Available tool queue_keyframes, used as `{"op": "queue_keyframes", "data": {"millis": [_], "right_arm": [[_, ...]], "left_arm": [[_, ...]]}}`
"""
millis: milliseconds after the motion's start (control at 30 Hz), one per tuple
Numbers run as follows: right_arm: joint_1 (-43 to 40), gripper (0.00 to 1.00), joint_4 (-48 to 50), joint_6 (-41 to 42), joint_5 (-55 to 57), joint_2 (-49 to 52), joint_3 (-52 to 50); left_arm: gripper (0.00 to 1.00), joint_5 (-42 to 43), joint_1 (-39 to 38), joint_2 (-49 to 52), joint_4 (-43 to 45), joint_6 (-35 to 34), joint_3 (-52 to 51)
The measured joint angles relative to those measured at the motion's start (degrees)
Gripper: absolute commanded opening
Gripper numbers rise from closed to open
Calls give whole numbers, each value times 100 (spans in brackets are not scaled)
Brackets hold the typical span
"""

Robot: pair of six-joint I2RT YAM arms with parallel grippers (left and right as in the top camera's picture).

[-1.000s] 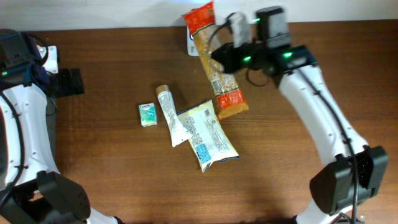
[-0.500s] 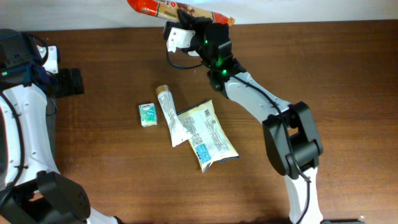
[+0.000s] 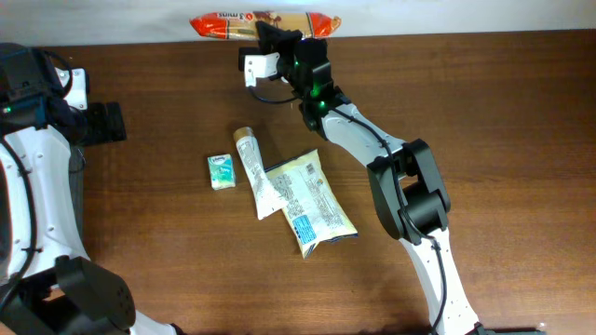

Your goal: Scan the item barcode

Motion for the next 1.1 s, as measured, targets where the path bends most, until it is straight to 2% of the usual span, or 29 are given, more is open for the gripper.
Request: {"op": "queue_keyframes", "data": {"millis": [233, 500, 600, 700, 767, 867, 933, 1033, 1100], "right_arm": [[2, 4, -597, -2, -131, 227, 13], [9, 4, -590, 0, -131, 258, 13], [13, 4, -1075, 374, -44, 87, 11], [13, 4, -3075, 1110, 114, -809, -11], [11, 4, -4529, 1945, 173, -1753, 4], [-107, 4, -6435, 3539, 149, -3386, 79], [-487, 4, -7893, 4697, 92, -4247, 208], [-1596, 4, -9750, 6026, 192, -4354, 264], [-2243, 4, -10391, 6389, 236, -3945, 144]], "left_arm": [[99, 0, 0, 0, 0, 0, 0], [99, -2, 0, 0, 0, 0, 0], [99, 0, 0, 0, -2, 0, 0], [99, 9, 0, 0, -7, 0, 0], [99, 11, 0, 0, -2, 0, 0], [99, 17, 0, 2, -9, 2, 0], [99, 15, 0, 2, 0, 2, 0], [99, 15, 0, 2, -2, 2, 0], [99, 15, 0, 0, 0, 2, 0]]}}
